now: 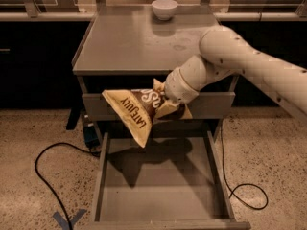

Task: Pick brown chip bag from middle drawer and place on counter

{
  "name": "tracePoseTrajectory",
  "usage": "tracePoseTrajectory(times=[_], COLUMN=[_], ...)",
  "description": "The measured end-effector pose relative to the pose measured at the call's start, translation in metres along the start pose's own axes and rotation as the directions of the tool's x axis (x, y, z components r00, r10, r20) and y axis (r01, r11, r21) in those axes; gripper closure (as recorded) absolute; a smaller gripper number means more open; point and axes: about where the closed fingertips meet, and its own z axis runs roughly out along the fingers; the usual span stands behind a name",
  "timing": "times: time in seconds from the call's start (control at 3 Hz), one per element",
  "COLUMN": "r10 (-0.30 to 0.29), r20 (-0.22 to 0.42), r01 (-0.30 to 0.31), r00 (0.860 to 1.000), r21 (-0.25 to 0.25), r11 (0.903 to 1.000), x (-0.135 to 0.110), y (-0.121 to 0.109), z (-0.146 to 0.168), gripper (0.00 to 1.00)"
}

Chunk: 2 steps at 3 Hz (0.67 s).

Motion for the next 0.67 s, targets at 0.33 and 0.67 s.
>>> tracePoseTrajectory(times=[0.33, 0.67], r10=[-0.082, -0.127], r20=[0.002, -0.001], r01=[0.082, 0.126], r00=[0.997, 0.992], r21=[0.06, 0.077], r11=[0.9948, 0.989], x=[-0.046, -0.067], y=[-0.013, -0.041], z=[-0.058, -0.09], gripper=[1.0, 1.0])
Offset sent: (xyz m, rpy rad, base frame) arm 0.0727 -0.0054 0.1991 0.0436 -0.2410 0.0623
